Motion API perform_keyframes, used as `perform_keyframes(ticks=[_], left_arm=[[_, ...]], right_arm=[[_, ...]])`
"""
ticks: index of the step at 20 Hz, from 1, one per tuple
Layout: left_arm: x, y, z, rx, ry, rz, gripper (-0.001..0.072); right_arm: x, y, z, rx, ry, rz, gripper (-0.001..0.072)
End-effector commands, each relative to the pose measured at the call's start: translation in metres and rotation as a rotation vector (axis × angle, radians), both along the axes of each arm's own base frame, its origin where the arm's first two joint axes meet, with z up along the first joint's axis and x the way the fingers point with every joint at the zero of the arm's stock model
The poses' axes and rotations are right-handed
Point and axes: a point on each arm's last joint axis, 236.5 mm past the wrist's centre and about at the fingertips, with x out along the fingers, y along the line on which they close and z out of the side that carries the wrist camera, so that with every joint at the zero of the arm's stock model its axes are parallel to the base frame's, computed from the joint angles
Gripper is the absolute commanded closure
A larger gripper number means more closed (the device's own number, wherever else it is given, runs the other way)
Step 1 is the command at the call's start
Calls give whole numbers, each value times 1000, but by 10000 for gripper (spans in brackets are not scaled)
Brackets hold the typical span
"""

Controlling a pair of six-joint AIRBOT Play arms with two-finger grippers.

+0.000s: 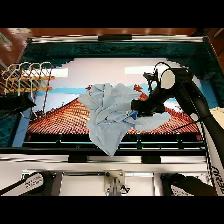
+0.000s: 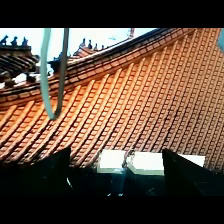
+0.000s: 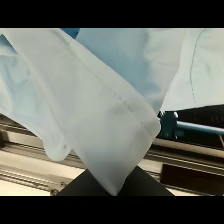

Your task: Fold the shirts.

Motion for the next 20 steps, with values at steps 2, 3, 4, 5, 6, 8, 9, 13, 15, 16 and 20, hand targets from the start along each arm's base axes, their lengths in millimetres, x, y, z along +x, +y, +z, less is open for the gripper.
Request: perform_keyframes(ticks=[2,3,4,5,6,8,9,13,15,16,20], left_arm=[[9,22,-32,-13,15,34,30],[10,23,-41,-15,33,34,43],[11,25,-50,-17,47,36,84],[9,28,-58,-11,70,33,85],[8,30,-64,-4,86,31,85],[9,34,-73,4,96,36,85],[10,35,-76,3,100,37,85],[9,32,-102,11,153,9,86],[8,24,-117,19,193,-29,94],[9,21,-123,24,202,-44,100],[21,3,-134,28,209,-97,194]], right_arm=[[-6,-2,0,-10,32,-29,634],[-7,-2,0,-12,42,-33,634],[-10,-2,0,-12,50,-31,634],[-11,-3,0,-15,57,-28,634],[-12,-4,0,-18,62,-27,634],[-12,-4,0,-19,60,-28,634],[-11,-4,0,-19,58,-28,634],[-10,-6,-1,-27,51,-30,634],[-9,-6,-1,-26,50,-31,634],[-8,-5,-1,-25,46,-32,634],[-1,-3,0,-13,17,-40,634]])
